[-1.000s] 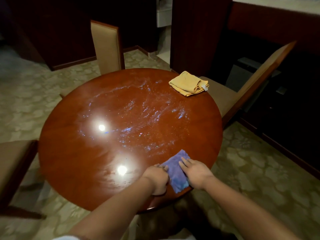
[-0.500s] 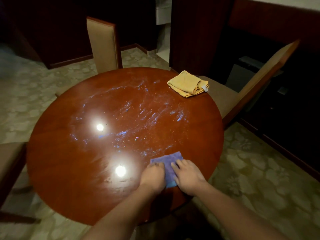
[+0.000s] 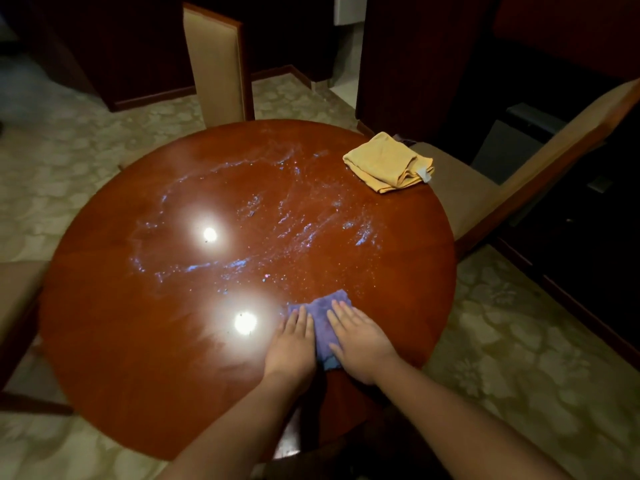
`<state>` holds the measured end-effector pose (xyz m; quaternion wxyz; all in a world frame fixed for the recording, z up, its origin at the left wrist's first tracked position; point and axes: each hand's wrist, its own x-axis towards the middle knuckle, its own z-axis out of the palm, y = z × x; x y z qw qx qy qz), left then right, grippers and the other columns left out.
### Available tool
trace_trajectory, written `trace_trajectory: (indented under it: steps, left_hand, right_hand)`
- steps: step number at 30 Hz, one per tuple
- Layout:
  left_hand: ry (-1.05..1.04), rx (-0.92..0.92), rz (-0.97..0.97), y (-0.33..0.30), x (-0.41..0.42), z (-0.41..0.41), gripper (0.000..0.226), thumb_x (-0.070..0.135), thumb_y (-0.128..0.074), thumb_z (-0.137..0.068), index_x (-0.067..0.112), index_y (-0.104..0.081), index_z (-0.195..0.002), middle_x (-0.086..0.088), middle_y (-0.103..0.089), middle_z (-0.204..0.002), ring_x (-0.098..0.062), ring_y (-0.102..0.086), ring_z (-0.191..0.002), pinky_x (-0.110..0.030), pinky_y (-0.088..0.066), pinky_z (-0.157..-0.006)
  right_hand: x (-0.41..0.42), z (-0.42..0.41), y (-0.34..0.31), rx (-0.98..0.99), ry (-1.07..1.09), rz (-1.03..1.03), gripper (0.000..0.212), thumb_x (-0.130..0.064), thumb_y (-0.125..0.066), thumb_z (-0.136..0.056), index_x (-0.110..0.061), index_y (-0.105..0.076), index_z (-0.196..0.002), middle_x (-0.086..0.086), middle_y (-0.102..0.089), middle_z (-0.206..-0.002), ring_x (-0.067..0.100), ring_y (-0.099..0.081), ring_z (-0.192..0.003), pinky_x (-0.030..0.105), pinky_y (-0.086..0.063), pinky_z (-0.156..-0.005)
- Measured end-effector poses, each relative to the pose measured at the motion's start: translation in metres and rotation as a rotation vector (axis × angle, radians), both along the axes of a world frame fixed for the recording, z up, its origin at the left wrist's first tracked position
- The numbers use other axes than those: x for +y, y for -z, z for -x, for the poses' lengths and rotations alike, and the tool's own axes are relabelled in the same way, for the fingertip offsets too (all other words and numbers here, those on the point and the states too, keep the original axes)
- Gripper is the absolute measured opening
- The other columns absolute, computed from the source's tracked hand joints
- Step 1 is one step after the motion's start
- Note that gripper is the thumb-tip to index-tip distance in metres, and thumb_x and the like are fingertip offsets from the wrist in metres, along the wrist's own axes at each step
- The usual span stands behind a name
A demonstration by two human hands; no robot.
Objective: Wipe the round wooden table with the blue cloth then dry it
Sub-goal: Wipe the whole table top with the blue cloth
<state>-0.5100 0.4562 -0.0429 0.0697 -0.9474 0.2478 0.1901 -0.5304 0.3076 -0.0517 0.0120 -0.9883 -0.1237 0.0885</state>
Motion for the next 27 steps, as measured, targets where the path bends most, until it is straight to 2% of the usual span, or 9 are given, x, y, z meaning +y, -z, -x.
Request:
trace_trajectory:
  steps: [1, 3, 7, 9, 11, 15, 18, 22, 27]
  left_hand:
    - [0.012, 0.007, -0.012, 0.0, -0.001, 0.002, 0.063, 0.027, -0.027, -0.1, 0.003, 0.001, -0.151, -0.013, 0.004, -0.159, -0.026, 0.004, -0.148, -0.037, -0.001, -0.118]
    - [0.077, 0.021, -0.034, -0.002, -0.007, 0.008, 0.064, 0.027, -0.029, -0.099, 0.005, 0.0, -0.151, -0.012, 0.003, -0.16, -0.025, 0.002, -0.148, -0.038, -0.002, -0.119]
    - [0.217, 0.032, -0.058, -0.014, -0.042, 0.001, 0.069, 0.029, -0.036, -0.098, 0.006, 0.0, -0.152, -0.01, 0.005, -0.16, -0.024, 0.002, -0.148, -0.039, 0.0, -0.119]
    - [0.222, 0.029, -0.09, -0.017, -0.064, -0.007, 0.069, 0.029, -0.035, -0.098, 0.006, 0.002, -0.151, -0.009, 0.005, -0.16, -0.024, 0.003, -0.148, -0.04, 0.0, -0.12]
    - [0.192, 0.033, -0.126, -0.016, -0.08, -0.014, 0.069, 0.029, -0.035, -0.099, 0.006, 0.004, -0.151, -0.01, 0.006, -0.16, -0.024, 0.005, -0.148, -0.041, 0.0, -0.12]
    - [0.163, 0.036, -0.135, -0.013, -0.095, -0.024, 0.065, 0.029, -0.028, -0.1, 0.005, 0.004, -0.151, -0.011, 0.007, -0.159, -0.026, 0.004, -0.148, -0.042, -0.002, -0.119]
    - [0.282, 0.045, -0.135, -0.015, -0.093, -0.017, 0.066, 0.026, -0.031, -0.099, 0.005, 0.005, -0.151, -0.011, 0.008, -0.159, -0.024, 0.006, -0.147, -0.043, 0.001, -0.119]
    - [0.343, 0.092, -0.079, -0.011, -0.098, -0.009, 0.067, 0.03, -0.032, -0.1, 0.006, 0.004, -0.151, -0.01, 0.01, -0.159, -0.023, 0.01, -0.147, -0.042, 0.006, -0.117]
    - [0.319, 0.088, -0.039, -0.014, -0.12, -0.04, 0.063, 0.029, -0.028, -0.1, 0.009, 0.001, -0.152, -0.008, 0.007, -0.16, -0.022, 0.008, -0.147, -0.045, 0.005, -0.118]
  right_hand:
    - [-0.002, 0.006, 0.004, 0.01, 0.041, -0.043, 0.068, -0.042, -0.023, -0.089, 0.001, -0.058, -0.128, 0.018, -0.051, -0.137, 0.026, -0.051, -0.127, 0.035, -0.041, -0.104]
    - [-0.008, 0.026, 0.013, 0.028, 0.059, -0.079, 0.063, -0.042, -0.032, -0.078, -0.002, -0.074, -0.102, 0.017, -0.07, -0.109, 0.025, -0.069, -0.1, 0.036, -0.054, -0.087]
    - [-0.038, 0.04, 0.019, -0.016, 0.134, -0.081, 0.059, -0.042, -0.039, -0.075, 0.0, -0.076, -0.095, 0.018, -0.072, -0.101, 0.028, -0.071, -0.092, 0.037, -0.036, -0.094]
    - [-0.057, 0.029, 0.019, -0.103, 0.142, -0.083, 0.051, -0.04, -0.05, -0.069, -0.002, -0.077, -0.089, 0.015, -0.073, -0.095, 0.025, -0.072, -0.087, 0.037, -0.044, -0.092]
    - [-0.071, 0.011, 0.016, -0.108, 0.131, -0.099, 0.051, -0.038, -0.044, -0.07, -0.004, -0.078, -0.085, 0.013, -0.074, -0.093, 0.023, -0.072, -0.086, 0.034, -0.057, -0.076]
    - [-0.093, -0.005, 0.015, -0.113, 0.12, -0.097, 0.054, -0.037, -0.035, -0.071, -0.009, -0.079, -0.084, 0.007, -0.075, -0.094, 0.016, -0.072, -0.085, 0.03, -0.058, -0.068]
    - [-0.089, 0.024, 0.017, -0.199, 0.148, -0.11, 0.05, -0.045, -0.051, -0.071, -0.005, -0.078, -0.086, 0.011, -0.074, -0.094, 0.02, -0.072, -0.087, 0.031, -0.052, -0.084]
    - [-0.085, 0.051, 0.018, -0.297, 0.257, -0.11, 0.055, -0.034, -0.035, -0.076, -0.001, -0.077, -0.089, 0.014, -0.074, -0.094, 0.023, -0.072, -0.088, 0.034, -0.036, -0.091]
    - [-0.103, -0.001, 0.021, -0.188, 0.306, -0.055, 0.055, -0.03, -0.033, -0.076, -0.001, -0.077, -0.089, 0.014, -0.073, -0.098, 0.023, -0.071, -0.092, 0.037, -0.058, -0.075]
